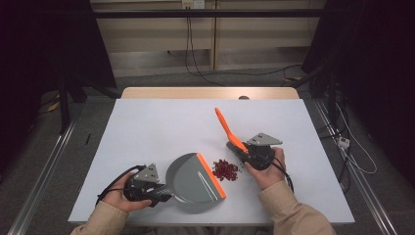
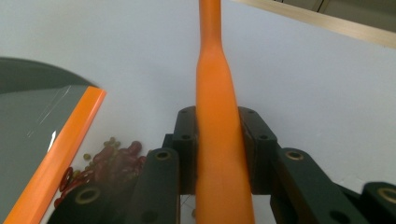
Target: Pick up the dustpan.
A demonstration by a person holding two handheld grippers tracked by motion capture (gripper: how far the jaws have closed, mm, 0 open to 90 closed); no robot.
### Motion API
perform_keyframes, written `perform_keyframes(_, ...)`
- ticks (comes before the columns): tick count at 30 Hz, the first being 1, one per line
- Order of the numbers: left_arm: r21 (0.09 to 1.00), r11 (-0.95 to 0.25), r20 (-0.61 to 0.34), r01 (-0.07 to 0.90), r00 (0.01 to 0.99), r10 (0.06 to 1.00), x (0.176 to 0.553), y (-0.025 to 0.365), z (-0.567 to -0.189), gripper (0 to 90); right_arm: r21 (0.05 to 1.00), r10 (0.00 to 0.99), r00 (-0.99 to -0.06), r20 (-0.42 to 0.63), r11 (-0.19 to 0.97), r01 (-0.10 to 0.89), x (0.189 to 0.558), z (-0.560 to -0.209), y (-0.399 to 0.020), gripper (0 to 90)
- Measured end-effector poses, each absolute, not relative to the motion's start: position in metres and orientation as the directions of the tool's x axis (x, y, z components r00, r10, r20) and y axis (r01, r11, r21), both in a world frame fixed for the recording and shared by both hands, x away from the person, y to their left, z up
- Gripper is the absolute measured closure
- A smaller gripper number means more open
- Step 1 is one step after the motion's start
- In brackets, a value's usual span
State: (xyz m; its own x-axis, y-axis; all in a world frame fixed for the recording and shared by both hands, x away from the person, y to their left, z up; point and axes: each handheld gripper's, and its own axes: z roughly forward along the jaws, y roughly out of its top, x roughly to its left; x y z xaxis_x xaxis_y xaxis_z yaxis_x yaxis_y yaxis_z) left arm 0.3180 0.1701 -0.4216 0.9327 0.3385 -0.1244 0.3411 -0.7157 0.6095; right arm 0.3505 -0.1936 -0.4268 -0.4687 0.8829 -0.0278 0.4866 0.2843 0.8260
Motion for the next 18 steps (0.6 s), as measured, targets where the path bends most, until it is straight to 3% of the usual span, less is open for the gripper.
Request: perform_keyframes(18, 0.609, -0.7, -0.169, 0.371, 0.924, 0.343, 0.322, 0.156, -0.423, 62.3, 0.831, 0.875, -0.478, -0.07, 0.316, 0.458, 0.339, -0.429, -0.182, 70.9)
